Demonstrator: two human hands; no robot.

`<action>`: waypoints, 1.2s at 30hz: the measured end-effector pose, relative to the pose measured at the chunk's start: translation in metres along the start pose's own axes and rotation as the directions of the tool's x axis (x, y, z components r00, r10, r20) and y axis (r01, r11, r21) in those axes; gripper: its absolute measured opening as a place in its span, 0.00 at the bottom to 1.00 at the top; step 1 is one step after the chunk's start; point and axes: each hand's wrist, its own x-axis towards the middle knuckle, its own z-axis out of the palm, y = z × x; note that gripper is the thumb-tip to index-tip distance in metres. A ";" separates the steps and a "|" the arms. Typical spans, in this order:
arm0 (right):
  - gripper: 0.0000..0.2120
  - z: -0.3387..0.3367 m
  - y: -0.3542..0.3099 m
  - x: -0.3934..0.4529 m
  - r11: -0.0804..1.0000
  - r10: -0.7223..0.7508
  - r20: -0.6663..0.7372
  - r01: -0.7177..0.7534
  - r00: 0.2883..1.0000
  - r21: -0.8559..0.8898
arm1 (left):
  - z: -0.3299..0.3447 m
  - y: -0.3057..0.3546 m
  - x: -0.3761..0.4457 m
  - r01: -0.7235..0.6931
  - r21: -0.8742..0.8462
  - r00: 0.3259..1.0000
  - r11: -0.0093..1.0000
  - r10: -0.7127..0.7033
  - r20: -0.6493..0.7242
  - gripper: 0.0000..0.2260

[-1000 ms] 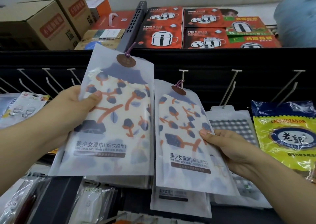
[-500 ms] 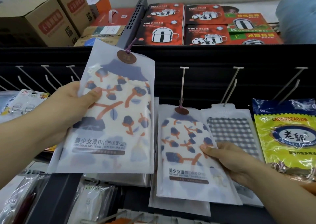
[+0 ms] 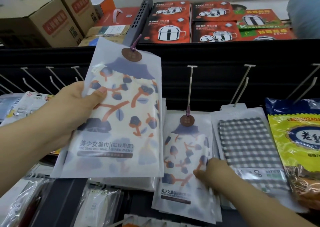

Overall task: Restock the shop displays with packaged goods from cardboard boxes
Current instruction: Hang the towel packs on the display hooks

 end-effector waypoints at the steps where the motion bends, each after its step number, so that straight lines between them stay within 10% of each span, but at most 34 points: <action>1: 0.14 0.000 0.000 -0.003 0.994 -0.019 -0.035 0.015 0.999 -0.111 | 0.000 0.001 -0.001 0.004 -0.004 1.000 1.000 -0.004 0.000 0.06; 4: 0.15 -0.011 -0.010 -0.024 0.929 -0.195 -0.286 0.084 0.938 -0.359 | -0.001 0.003 -0.002 0.033 0.000 0.999 0.999 -0.033 -0.001 0.08; 7: 0.15 -0.032 -0.034 -0.045 0.903 -0.302 -0.476 0.408 0.826 0.136 | -0.001 0.004 -0.004 0.045 -0.020 0.999 0.999 -0.045 0.014 0.08; 11: 0.15 -0.055 -0.074 -0.058 0.422 -0.340 -0.203 0.342 0.918 0.840 | 0.003 0.006 -0.007 0.027 -0.028 1.000 0.999 -0.027 0.001 0.07; 17: 0.16 -0.043 -0.112 -0.065 0.250 -0.450 -0.118 0.252 0.885 0.935 | 0.004 0.008 -0.009 0.015 0.102 1.000 0.995 -0.017 0.021 0.08; 36: 0.16 -0.060 -0.005 -0.047 0.464 -0.092 -0.078 0.112 0.993 0.879 | 0.007 -0.009 -0.015 -0.198 0.158 0.980 0.967 0.198 0.018 0.08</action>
